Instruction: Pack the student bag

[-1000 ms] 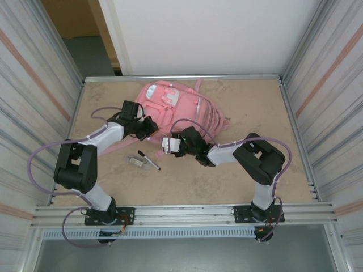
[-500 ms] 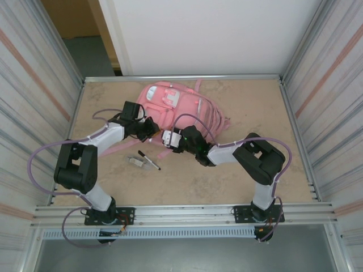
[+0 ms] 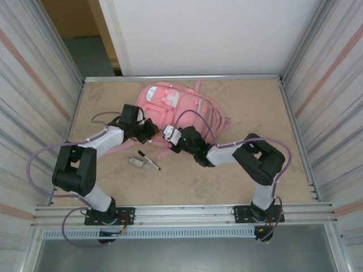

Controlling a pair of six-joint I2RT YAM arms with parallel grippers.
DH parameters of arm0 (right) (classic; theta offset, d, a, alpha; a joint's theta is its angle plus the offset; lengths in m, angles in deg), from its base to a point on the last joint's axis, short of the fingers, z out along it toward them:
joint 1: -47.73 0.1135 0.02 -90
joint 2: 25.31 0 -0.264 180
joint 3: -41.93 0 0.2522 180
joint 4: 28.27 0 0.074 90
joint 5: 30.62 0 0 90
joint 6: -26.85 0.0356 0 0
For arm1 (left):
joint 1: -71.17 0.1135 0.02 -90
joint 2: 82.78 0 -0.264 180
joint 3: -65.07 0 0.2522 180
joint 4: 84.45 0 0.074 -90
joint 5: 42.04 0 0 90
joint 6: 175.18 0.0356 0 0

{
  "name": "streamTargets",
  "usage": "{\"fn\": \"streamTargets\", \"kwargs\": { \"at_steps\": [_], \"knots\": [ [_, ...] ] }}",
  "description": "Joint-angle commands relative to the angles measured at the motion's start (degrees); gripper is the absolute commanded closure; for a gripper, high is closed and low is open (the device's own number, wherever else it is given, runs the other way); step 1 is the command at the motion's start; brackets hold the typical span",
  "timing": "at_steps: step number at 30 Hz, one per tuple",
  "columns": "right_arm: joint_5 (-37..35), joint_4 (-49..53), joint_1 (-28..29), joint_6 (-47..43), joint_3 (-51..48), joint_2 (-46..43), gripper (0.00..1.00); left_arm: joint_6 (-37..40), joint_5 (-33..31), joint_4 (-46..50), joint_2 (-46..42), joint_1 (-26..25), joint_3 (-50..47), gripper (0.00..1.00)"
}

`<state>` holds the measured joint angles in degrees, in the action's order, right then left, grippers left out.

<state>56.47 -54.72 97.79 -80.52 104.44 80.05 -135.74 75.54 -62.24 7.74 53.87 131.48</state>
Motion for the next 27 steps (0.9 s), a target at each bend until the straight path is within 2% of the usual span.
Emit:
{"fn": "streamTargets", "kwargs": {
  "at_steps": [1,2,6,9,12,16,20,23,27],
  "knots": [
    [-6.7,11.06,0.36,23.5,2.75,-3.45,1.0,-2.68,-0.9,-3.44,-4.41,-0.31,-2.87,1.0],
    [-6.23,13.26,-0.37,28.98,3.14,-3.88,1.0,-3.33,-0.73,-4.58,-4.63,-0.27,-3.38,1.0],
    [4.25,16.0,-5.28,51.11,1.22,-4.46,1.0,-5.41,-0.57,-10.64,-5.26,-0.33,-5.96,1.0],
    [7.62,22.36,-7.8,60.68,1.45,-4.98,1.0,-6.71,-1.01,-13.35,-5.09,-0.23,-7.1,1.0],
    [8.87,32.18,-8.22,66.51,3.89,-5.03,0.99,-6.18,-1.64,-13.13,-5.15,0.05,-7.32,1.0],
    [11.27,38.07,-8.23,72.38,4.02,-4.63,1.0,-5.76,-2.88,-13.65,-4.77,0.53,-7.58,1.0],
    [9.25,39.89,-9.22,76.29,1.36,-6.16,1.0,-4.59,-2.48,-12.96,-4.27,1.88,-7.47,1.0],
    [9.27,41.02,-10.74,76.34,0.2,-8.1,1.0,-4.12,-2.96,-12.75,-3.97,2.42,-7.47,1.0],
    [5.06,42.65,-12.27,75.57,-1.96,-12.64,1.0,-2.24,-2.58,-11.49,-3.64,2.95,-6.12,1.0]
  ]
}}
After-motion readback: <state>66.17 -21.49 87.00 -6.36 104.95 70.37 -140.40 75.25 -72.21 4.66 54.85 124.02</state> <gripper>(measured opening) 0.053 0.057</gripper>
